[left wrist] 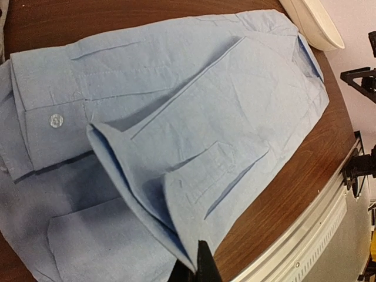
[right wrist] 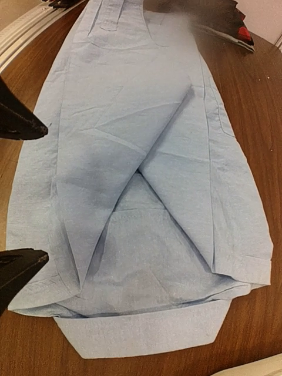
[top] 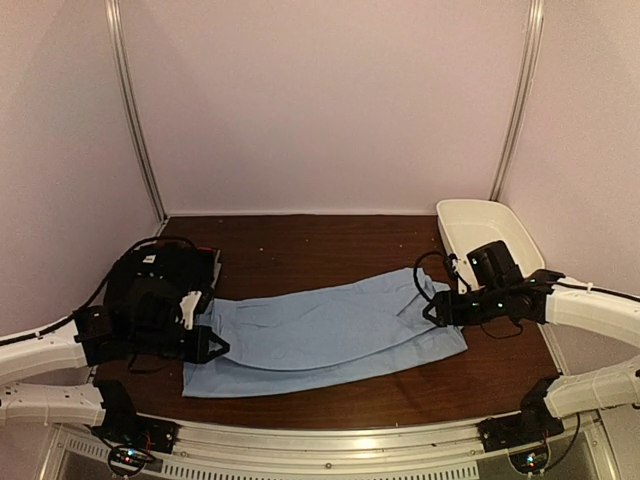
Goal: Fold and stack the long sleeve shirts
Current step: Smooth out the rectangle-folded shirt at the center of the board, then rotate the rectangle-folded shirt at the center of the board.
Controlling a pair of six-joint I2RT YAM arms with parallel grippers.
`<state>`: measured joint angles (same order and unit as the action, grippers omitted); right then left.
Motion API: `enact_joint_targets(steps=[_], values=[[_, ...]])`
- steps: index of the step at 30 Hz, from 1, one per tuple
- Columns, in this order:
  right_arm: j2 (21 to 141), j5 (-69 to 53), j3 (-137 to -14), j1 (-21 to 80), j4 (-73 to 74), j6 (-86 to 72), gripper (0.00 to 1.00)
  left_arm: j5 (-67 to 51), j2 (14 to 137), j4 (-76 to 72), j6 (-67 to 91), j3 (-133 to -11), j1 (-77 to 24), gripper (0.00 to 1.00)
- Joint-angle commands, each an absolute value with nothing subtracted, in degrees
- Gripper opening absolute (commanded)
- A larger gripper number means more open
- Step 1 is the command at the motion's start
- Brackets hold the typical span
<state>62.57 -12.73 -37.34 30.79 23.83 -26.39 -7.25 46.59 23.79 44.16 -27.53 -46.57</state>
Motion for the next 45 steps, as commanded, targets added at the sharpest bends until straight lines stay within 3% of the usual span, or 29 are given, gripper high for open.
enact_joint_targets(steps=[1,6,9,21,25,36,45], values=[[64.9,-13.7,-36.4,31.3,22.1,-27.6,0.64,-5.8,44.7,24.0,46.9,-25.6,-47.2,0.0],[67.2,-14.4,-35.9,32.4,19.0,-28.5,0.64,-2.3,44.7,24.0,50.6,-23.4,-47.9,0.0],[68.4,-14.4,-36.1,33.1,18.0,-28.9,0.63,0.1,45.9,24.2,52.8,-21.9,-48.0,0.06],[72.0,-10.8,-36.6,35.4,17.0,-30.6,0.63,8.5,45.1,27.4,56.3,-23.1,-48.3,0.71],[74.6,-8.5,-36.0,35.8,15.3,-32.1,0.63,10.2,44.4,26.8,54.3,-25.8,-48.4,0.88],[93.5,-1.8,-46.1,34.8,15.3,-28.3,0.63,8.1,54.7,17.0,46.7,-31.4,-48.3,0.97],[112.3,6.3,-69.1,30.2,23.4,-19.1,0.64,2.0,61.2,7.5,43.7,-30.2,-48.3,0.97]])
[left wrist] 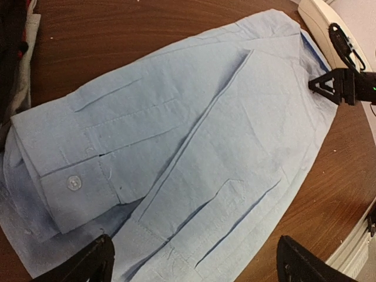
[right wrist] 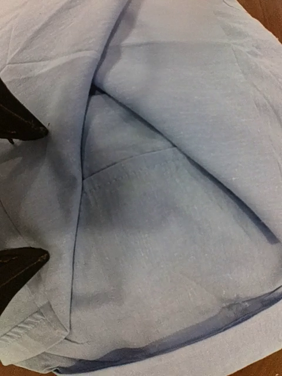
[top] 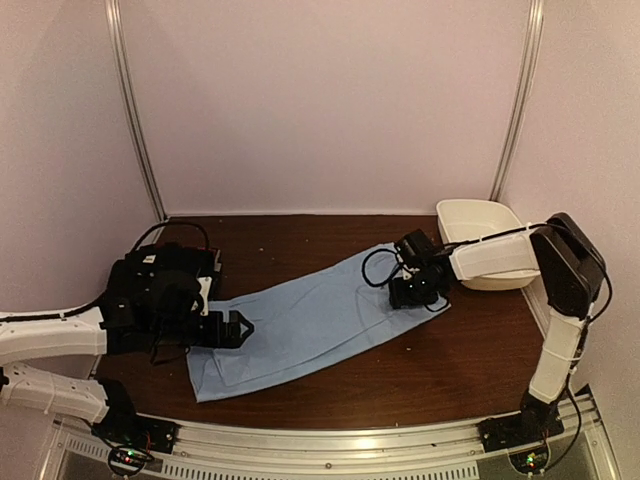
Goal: Fold and stack the long sleeve shirts
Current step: Rotate the rectangle-folded shirt at the center of the board.
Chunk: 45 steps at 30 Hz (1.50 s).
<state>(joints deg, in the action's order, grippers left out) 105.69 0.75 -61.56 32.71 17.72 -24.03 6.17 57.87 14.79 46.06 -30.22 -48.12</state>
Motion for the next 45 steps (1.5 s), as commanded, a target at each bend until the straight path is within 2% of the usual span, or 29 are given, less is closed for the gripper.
enact_joint_targets(steps=[1,10,13,25,36,40,45], values=[[114.3,6.6,-71.8,29.5,24.0,-18.2,0.64,0.5,62.4,6.2,43.5,-29.8,-48.3,0.98],[132.7,13.0,-102.8,26.9,31.7,-10.2,0.64,-9.5,73.0,-1.0,39.3,-28.4,-49.3,0.97],[131.9,13.6,-105.0,26.9,31.7,-9.4,0.65,-9.2,76.3,-1.4,38.7,-29.4,-52.0,0.95],[111.0,12.5,-89.4,26.9,28.2,-11.1,0.67,-8.9,91.5,-3.2,39.9,-36.3,-64.5,0.92],[92.0,-1.0,-66.3,27.0,22.5,-15.7,0.68,-12.9,105.5,5.6,18.6,-61.5,-78.6,0.93],[85.4,-3.7,-59.0,27.8,20.7,-17.2,0.67,-8.5,105.5,7.0,14.5,-65.7,-79.8,0.96],[78.7,-4.9,-52.4,30.7,20.1,-19.7,0.67,0.8,99.8,7.1,15.8,-62.8,-79.7,0.98]])
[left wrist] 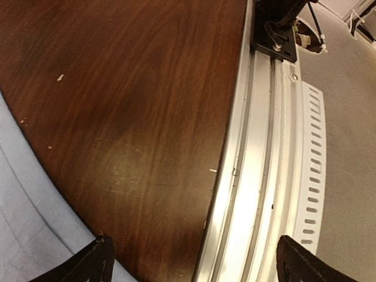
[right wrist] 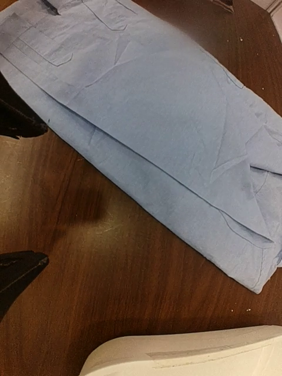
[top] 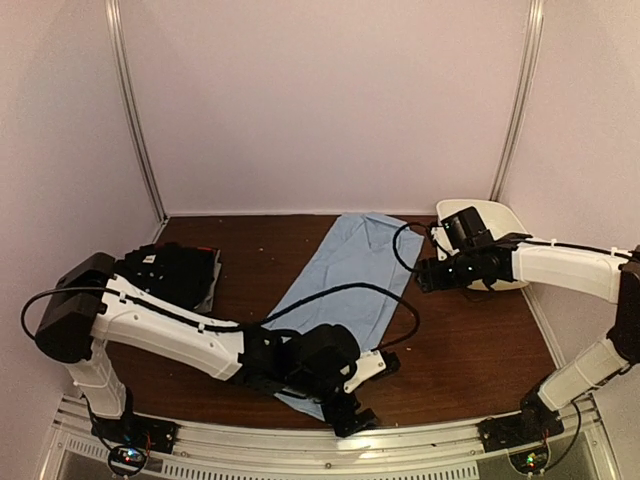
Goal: Fold and stack the long sleeve shirts
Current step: Rotate the rectangle-folded shirt at the center of the board.
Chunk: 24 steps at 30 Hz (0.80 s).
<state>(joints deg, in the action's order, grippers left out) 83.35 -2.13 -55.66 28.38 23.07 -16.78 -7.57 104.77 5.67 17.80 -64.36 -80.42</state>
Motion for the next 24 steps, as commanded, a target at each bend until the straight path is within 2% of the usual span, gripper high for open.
enact_joint_targets(steps=[1,6,13,18,24], values=[[77.6,-5.5,-51.1,31.7,19.6,-20.4,0.68,2.7,98.6,7.3,16.5,-61.8,-79.7,0.98],[72.9,-5.1,-45.1,40.1,16.9,-24.8,0.67,10.3,90.9,9.0,22.4,-55.5,-78.1,0.98],[72.6,-2.8,-42.2,55.3,11.5,-30.6,0.67,12.0,75.0,13.5,32.5,-43.8,-67.6,0.98],[81.9,-1.3,-47.2,64.5,8.9,-31.0,0.67,10.0,67.2,16.2,35.7,-38.0,-56.5,0.98],[97.1,-1.5,-58.5,71.3,10.5,-29.5,0.66,4.7,66.9,15.4,35.7,-35.3,-45.3,0.96]])
